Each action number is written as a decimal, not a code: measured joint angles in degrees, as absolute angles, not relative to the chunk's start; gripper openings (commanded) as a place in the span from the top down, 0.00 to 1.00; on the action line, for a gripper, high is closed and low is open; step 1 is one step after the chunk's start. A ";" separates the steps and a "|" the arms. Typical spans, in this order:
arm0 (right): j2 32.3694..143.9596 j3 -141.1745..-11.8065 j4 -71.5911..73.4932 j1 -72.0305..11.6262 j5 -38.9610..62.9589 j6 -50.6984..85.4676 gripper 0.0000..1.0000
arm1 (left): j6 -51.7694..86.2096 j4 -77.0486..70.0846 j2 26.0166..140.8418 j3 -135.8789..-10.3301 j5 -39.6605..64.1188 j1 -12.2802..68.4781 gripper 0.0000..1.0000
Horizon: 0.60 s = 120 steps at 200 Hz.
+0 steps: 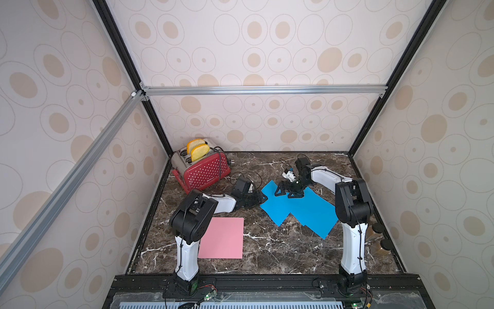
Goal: Sort the scattered colored papers by color
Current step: Pick up the colored paper from the center of the board.
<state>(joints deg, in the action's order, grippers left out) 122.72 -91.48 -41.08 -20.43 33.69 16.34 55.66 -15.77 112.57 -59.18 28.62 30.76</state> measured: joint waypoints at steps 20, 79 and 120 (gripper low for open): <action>122.72 -91.44 -40.95 -20.40 33.80 16.49 0.00 | 59.64 -23.09 114.28 -57.65 31.51 30.87 0.43; 122.72 -91.22 -40.71 -20.38 34.28 16.51 0.00 | 71.50 -42.41 117.91 -53.95 34.54 30.94 0.42; 122.72 -91.22 -40.71 -20.32 34.41 16.49 0.00 | 67.85 -36.84 116.05 -56.21 35.09 30.35 0.42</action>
<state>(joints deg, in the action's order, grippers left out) 122.72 -91.22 -40.71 -20.32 34.41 16.49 67.85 -36.84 116.05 -56.21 35.09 30.35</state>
